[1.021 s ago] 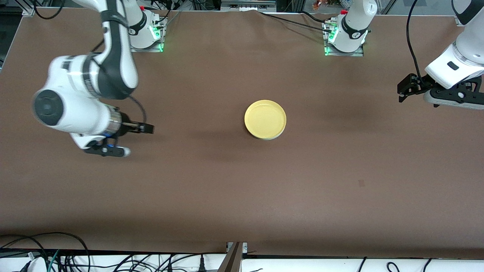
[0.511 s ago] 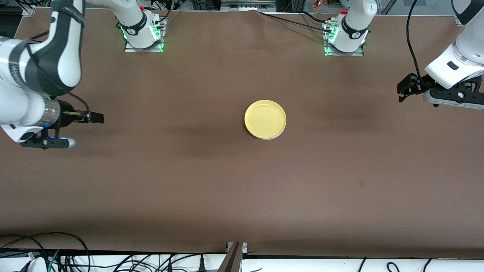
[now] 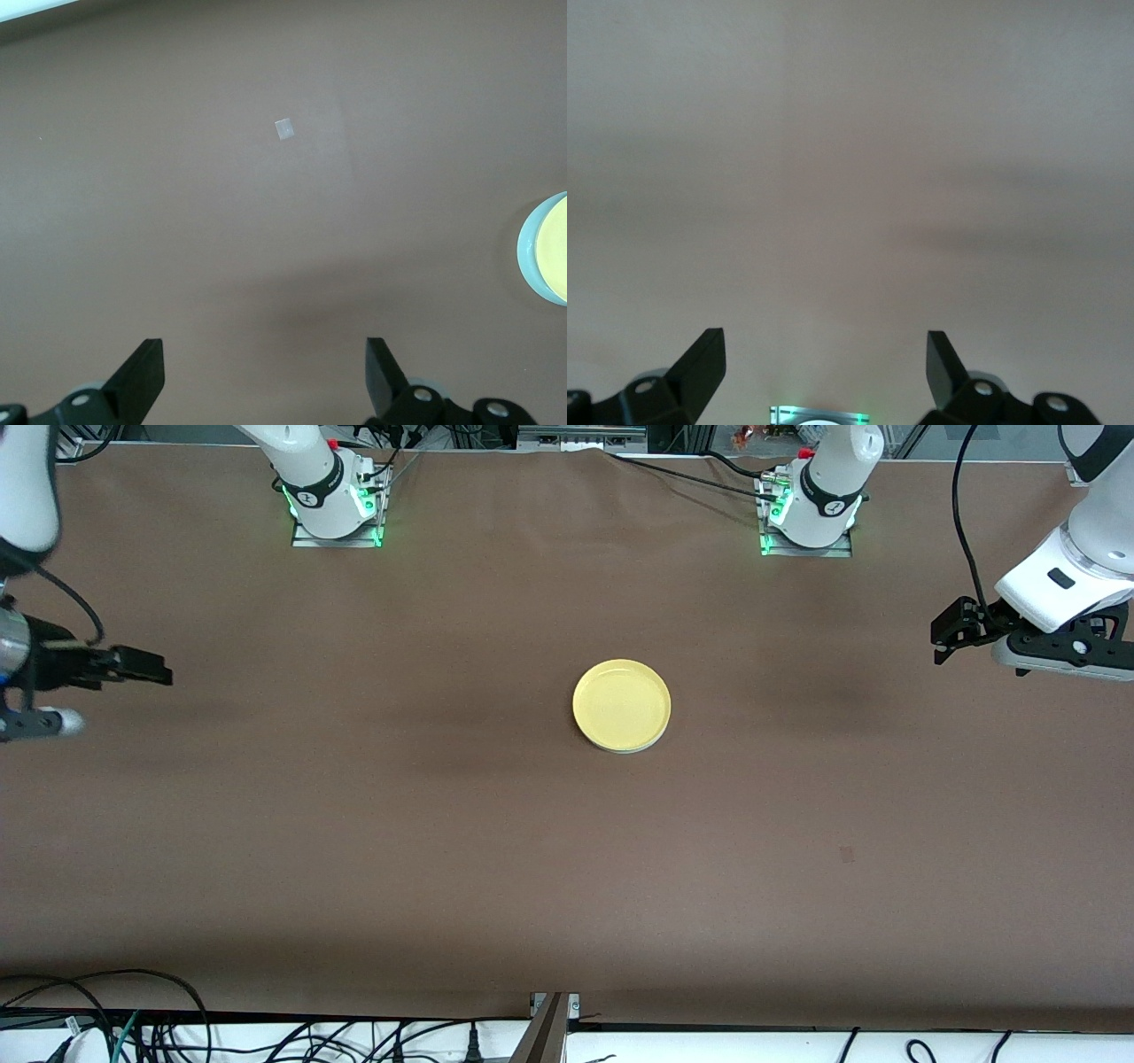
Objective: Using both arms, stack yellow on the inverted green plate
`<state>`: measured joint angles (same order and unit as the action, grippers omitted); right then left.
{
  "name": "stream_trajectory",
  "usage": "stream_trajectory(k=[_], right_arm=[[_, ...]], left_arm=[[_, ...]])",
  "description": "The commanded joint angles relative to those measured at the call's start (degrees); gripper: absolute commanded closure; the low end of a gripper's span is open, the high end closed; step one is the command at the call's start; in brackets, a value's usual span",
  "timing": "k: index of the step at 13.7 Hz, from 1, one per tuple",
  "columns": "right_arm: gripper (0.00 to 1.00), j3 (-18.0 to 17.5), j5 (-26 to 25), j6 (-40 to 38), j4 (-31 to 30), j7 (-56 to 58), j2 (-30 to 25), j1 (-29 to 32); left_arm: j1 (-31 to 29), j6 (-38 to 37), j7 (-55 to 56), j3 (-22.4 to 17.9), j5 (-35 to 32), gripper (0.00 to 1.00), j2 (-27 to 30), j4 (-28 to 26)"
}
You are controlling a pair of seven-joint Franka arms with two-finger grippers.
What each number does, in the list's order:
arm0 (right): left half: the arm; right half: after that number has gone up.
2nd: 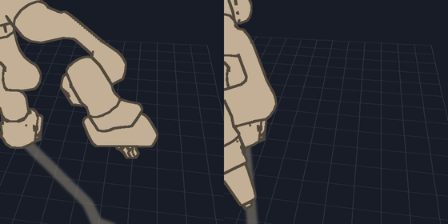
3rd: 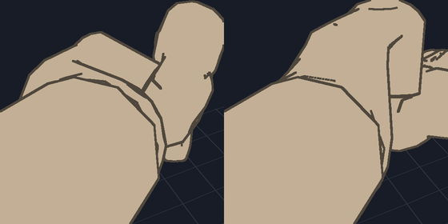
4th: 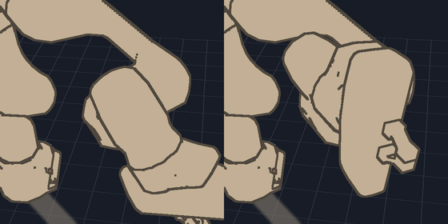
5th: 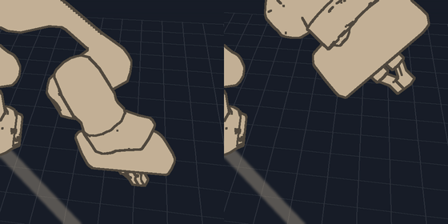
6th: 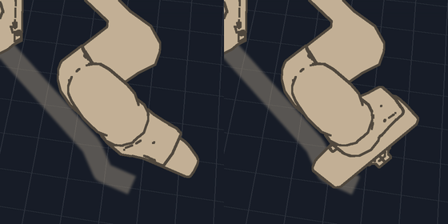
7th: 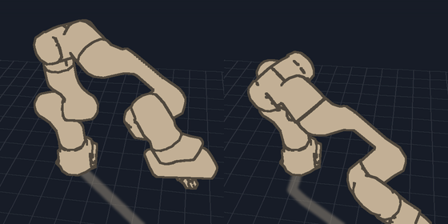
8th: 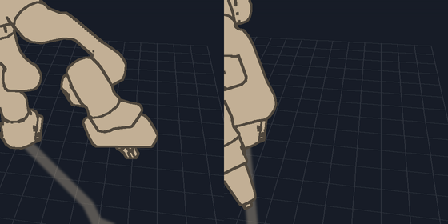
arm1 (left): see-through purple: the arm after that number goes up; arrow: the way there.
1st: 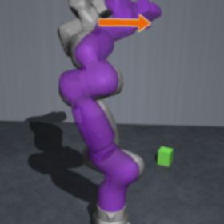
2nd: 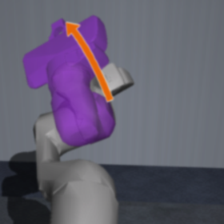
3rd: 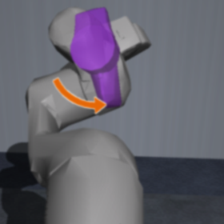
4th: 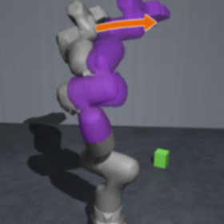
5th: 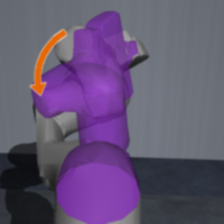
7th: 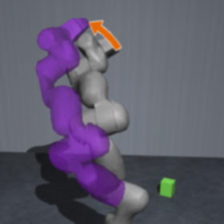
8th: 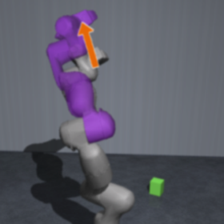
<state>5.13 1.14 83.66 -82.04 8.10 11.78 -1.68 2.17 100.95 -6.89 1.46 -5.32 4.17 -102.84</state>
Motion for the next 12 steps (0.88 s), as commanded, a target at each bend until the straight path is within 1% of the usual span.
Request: stream_trajectory(k=[1,4,6,8,10,12], right_arm=[[0.0,-3.9,-1.93,0.53,-4.17,-0.1,-6.75,3.87],[0.0,-4.07,-1.93,0.54,-7.78,0.51,-11.94,3.79],[0.0,-4.16,-2.8,-2.0,-8.74,-1.93,-13.09,3.7],[0.0,-4.16,-2.72,-2.36,-9.28,-7.29,-13.18,3.7],[0.0,-4.16,-2.55,-2.36,-8.5,-6.87,-12.14,3.7],[0.0,-3.9,-2.72,-3.32,-5.69,-6.78,-10.29,3.79]], left_arm=[[0.2,-1.2,0.3,0.04,-1.45,0.0,0.31,0.8],[0.2,-1.2,0.12,0.04,-1.45,0.0,0.4,0.8],[0.2,-1.2,0.12,0.13,-1.45,0.0,0.4,0.89],[0.29,-1.2,0.03,0.13,-1.45,0.0,0.31,1.15],[0.29,-1.11,0.03,0.13,-1.63,0.0,0.22,1.32],[0.29,-1.19,0.03,0.13,-1.63,0.0,0.22,1.33]])
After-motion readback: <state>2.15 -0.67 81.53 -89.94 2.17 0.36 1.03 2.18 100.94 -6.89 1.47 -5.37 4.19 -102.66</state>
